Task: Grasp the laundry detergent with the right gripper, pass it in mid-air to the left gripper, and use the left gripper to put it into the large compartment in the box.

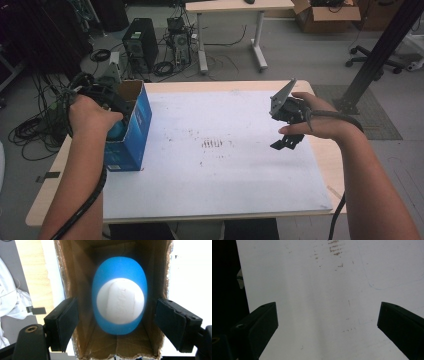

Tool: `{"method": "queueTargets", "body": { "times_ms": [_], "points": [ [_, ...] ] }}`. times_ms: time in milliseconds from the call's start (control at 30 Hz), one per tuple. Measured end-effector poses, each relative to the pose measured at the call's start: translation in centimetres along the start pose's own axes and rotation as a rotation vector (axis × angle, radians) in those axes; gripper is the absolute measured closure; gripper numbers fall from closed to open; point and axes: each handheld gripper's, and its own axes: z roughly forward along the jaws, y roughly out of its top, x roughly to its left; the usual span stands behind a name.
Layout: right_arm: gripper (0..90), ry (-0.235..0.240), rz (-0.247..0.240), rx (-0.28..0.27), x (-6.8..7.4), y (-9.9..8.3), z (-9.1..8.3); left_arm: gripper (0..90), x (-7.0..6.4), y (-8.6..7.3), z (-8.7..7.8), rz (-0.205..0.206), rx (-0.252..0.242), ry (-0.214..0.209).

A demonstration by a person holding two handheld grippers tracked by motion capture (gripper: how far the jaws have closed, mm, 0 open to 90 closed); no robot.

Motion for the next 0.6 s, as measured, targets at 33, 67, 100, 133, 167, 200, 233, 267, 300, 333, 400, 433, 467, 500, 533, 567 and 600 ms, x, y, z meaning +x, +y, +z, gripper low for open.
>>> {"method": "queueTargets", "body": {
  "times_ms": [33, 67, 100, 133, 167, 200, 233, 267, 300, 333, 400, 433, 467, 500, 533, 567, 600],
  "points": [
    [3.1, -0.001, 0.002, -0.001, 0.0, 0.0, 0.0, 18.9, 0.0, 0.0, -0.1, 0.000, -0.001, 0.000],
    [3.0, -0.002, 0.003, -0.002, 0.0, 0.0, -0.1, 18.5, 0.0, -0.1, -0.2, 0.004, -0.004, -0.002],
    [3.1, -0.001, 0.002, -0.002, 0.0, 0.0, -0.1, 18.2, -0.1, -0.1, -0.4, 0.008, -0.007, -0.003],
    [3.1, -0.001, 0.002, -0.001, 0.0, 0.0, -0.1, 18.0, -0.1, -0.1, -0.6, 0.011, -0.008, -0.001],
    [3.1, -0.003, 0.002, -0.001, 0.0, 0.0, -0.1, 16.6, -0.2, -0.1, -0.7, 0.012, -0.009, -0.002],
    [3.1, -0.002, 0.002, -0.001, 0.0, 0.0, -0.1, 15.4, -0.2, -0.2, -0.8, 0.017, -0.014, -0.006],
    [3.1, -0.001, 0.001, -0.002, 0.0, 0.0, -0.1, 13.6, -0.4, -0.2, -0.9, 0.026, -0.018, -0.003],
    [3.1, -0.002, 0.001, -0.001, 0.0, 0.0, -0.1, 12.0, -0.5, -0.2, -1.1, 0.033, -0.022, 0.003],
    [3.1, -0.002, -0.001, -0.001, 0.0, 0.1, -0.1, 11.7, -0.6, -0.3, -1.3, 0.038, -0.026, 0.003],
    [3.1, -0.003, 0.000, -0.003, 0.1, 0.1, -0.2, 11.3, -0.8, -0.3, -1.6, 0.045, -0.032, 0.002],
    [3.1, -0.003, -0.002, -0.003, 0.1, 0.1, -0.2, 10.1, -1.1, -0.4, -2.0, 0.060, -0.041, 0.011],
    [3.1, -0.004, -0.003, -0.004, 0.1, 0.1, -0.2, 9.9, -1.3, -0.5, -2.3, 0.066, -0.048, 0.014],
    [3.1, -0.003, -0.003, -0.006, 0.1, 0.2, -0.2, 9.5, -1.5, -0.5, -2.5, 0.073, -0.053, 0.015],
    [3.1, -0.004, -0.003, -0.006, 0.2, 0.2, -0.3, 8.9, -1.7, -0.6, -2.8, 0.085, -0.055, 0.014],
    [3.1, -0.004, -0.005, -0.005, 0.2, 0.2, -0.3, 8.1, -1.9, -0.6, -3.0, 0.092, -0.057, 0.014],
    [3.1, -0.006, -0.005, -0.006, 0.2, 0.2, -0.3, 8.0, -2.2, -0.7, -3.2, 0.102, -0.059, 0.015],
    [3.1, -0.006, -0.003, -0.007, 0.2, 0.2, -0.4, 7.5, -2.4, -0.7, -3.4, 0.112, -0.061, 0.011]
  ]
}}
